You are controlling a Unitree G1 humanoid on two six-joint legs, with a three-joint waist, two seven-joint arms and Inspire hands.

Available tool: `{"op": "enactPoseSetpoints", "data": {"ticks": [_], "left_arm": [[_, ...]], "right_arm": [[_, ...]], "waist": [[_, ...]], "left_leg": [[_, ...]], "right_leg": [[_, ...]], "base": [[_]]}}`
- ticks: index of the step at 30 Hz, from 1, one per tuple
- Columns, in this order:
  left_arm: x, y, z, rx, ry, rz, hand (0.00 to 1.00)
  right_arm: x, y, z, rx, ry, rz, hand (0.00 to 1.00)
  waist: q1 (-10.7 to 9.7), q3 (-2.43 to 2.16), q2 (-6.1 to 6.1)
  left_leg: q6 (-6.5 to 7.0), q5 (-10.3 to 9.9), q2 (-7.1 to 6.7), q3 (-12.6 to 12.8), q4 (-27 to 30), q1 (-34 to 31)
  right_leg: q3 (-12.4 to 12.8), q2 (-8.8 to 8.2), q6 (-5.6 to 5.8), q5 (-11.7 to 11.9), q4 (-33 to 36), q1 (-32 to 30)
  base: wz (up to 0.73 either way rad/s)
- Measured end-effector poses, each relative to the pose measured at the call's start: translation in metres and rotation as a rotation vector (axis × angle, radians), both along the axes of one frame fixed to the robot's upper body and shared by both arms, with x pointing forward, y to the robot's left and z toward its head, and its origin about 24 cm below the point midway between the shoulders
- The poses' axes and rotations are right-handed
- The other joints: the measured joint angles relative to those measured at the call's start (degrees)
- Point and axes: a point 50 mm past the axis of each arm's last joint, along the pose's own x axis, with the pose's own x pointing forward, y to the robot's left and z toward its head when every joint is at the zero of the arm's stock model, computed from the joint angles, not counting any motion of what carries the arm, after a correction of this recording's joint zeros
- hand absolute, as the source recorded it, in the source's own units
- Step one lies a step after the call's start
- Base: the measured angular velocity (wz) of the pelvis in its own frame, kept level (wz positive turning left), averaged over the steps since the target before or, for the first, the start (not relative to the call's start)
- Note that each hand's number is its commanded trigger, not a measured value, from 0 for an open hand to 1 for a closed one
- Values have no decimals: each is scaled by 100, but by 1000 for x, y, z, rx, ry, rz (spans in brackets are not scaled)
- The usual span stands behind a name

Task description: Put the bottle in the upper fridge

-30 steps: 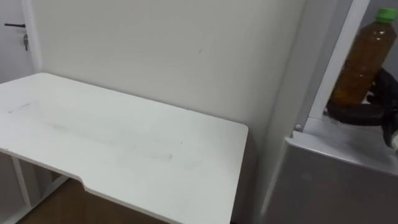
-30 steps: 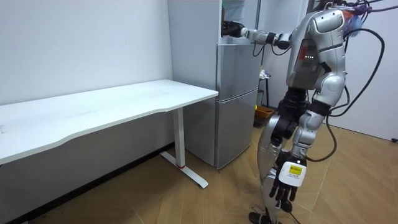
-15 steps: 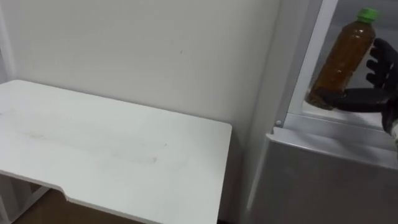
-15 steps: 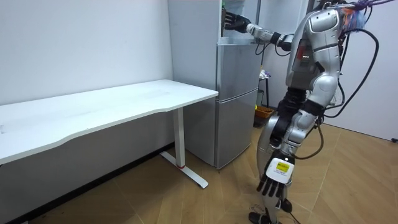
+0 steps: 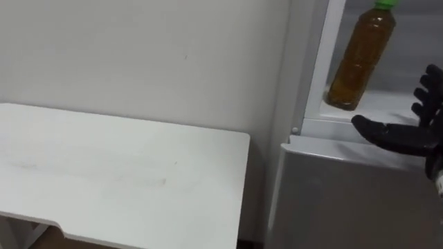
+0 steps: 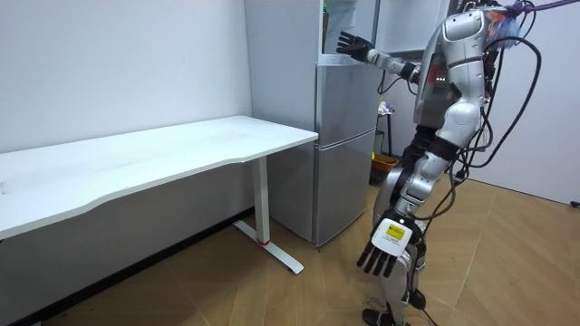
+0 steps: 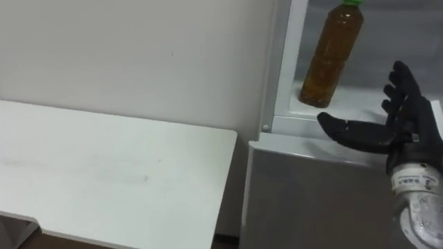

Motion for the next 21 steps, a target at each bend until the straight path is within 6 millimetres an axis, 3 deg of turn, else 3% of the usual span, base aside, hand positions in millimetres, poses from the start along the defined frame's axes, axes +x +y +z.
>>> {"op": "enactPoseSetpoints", "data": {"ticks": [4, 8, 11, 14, 16, 21], "left_arm": [[0, -3, -1, -7, -12, 5, 0], [-2, -3, -1, -15, -21, 38, 0], [-2, -5, -1, -18, -28, 39, 0], [-4, -8, -3, -23, -27, 42, 0], [-8, -8, -3, -23, -14, 44, 0], [-16, -12, -6, -35, 13, 47, 0]], "right_arm": [[-9, -8, -1, 18, -14, -47, 0], [-20, -12, 2, 61, -78, -64, 0], [-29, -14, 1, 135, -107, -48, 0], [-36, -12, -1, 241, -129, -7, 0], [-39, -7, -1, 341, -160, 54, 0], [-48, 5, -13, 582, -203, 237, 0]], "waist": [[-113, 19, -118], [-168, 9, -129], [-159, 10, -79], [-160, -25, 23], [-181, -12, 90], [-210, -6, 127]], "left_leg": [[0, -4, -29, 63, -40, -4], [2, -9, -20, 86, -52, 10], [2, -10, 3, 91, -80, 81], [-2, -14, 20, 186, -114, 111], [-12, -30, 36, 205, -115, 112], [-34, -99, 62, 215, 9, 95]], "right_leg": [[73, 40, 1, 1, -12, -7], [82, 45, 4, 3, -14, -7], [103, 46, 5, 3, -13, 0], [175, 55, 5, 3, 3, 3], [226, 66, 4, 3, 12, -1], [224, 67, 1, 1, -6, 44]], "base": [[-6], [-2], [-6], [-13], [-13], [-1]]}}
